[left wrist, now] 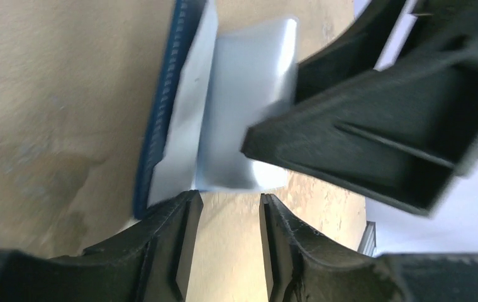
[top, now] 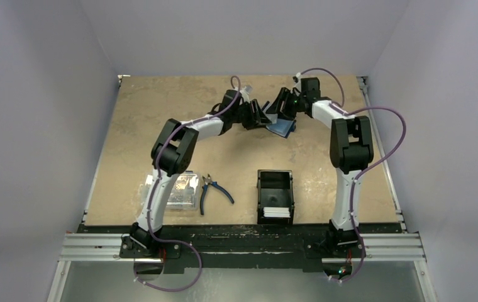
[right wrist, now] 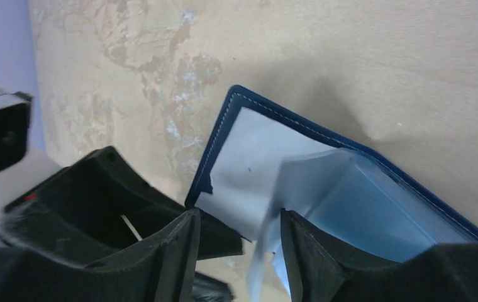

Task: Put the credit cards into the card holder
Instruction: Open the card holder at the center of the board.

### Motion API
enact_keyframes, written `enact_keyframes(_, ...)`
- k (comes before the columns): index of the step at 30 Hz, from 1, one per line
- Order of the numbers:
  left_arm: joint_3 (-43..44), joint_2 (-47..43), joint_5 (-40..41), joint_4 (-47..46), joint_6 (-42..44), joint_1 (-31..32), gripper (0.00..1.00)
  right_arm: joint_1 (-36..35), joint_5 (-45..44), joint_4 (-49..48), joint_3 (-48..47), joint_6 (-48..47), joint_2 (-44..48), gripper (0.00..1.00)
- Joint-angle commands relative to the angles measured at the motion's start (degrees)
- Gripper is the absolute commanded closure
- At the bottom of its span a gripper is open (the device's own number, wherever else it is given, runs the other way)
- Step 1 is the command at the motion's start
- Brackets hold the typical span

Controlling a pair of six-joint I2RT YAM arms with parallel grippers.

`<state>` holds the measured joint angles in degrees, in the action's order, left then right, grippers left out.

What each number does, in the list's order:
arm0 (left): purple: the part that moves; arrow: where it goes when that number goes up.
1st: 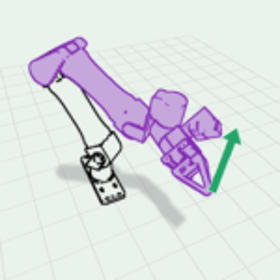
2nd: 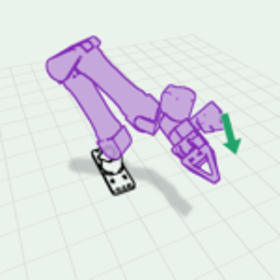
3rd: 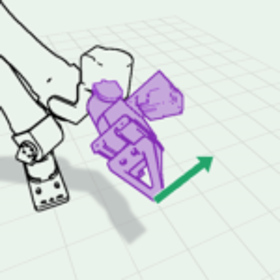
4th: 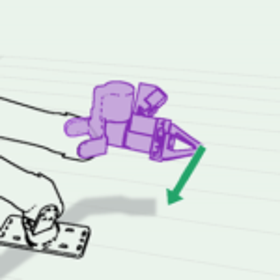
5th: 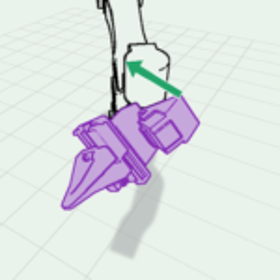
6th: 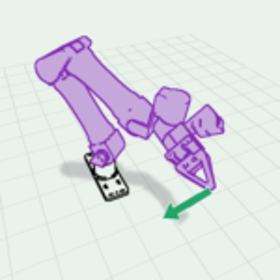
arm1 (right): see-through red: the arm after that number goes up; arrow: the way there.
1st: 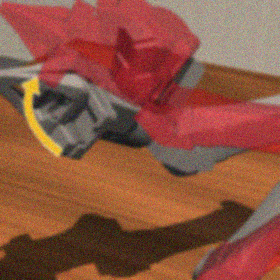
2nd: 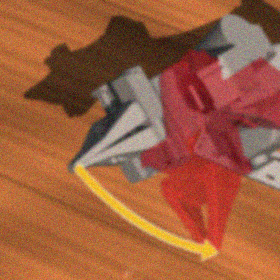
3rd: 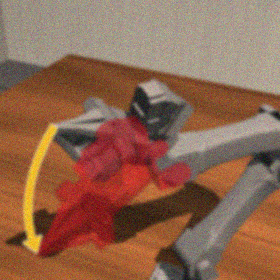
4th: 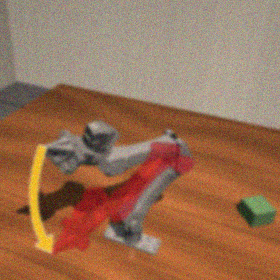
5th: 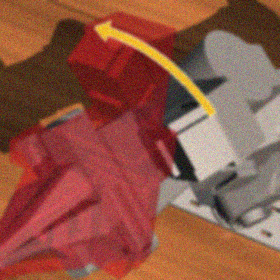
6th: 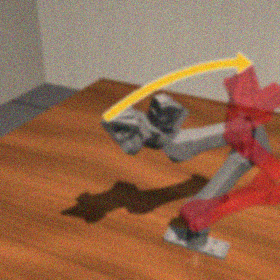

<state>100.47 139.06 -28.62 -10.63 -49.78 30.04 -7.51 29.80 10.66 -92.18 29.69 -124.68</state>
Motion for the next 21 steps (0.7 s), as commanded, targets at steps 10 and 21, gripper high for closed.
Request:
enact_keyframes(10,-10.77,-15.61,-1.80,-7.50,-0.36,-5.16,0.63,-1.69,3.28,0.34,-9.25,5.29,-11.17,0.49)
enact_keyframes(21,4.03,-1.18,-0.54,-7.03,-4.65,-2.44,0.85,-1.54,3.79,-0.86,-3.01,2.30,-7.51,0.65)
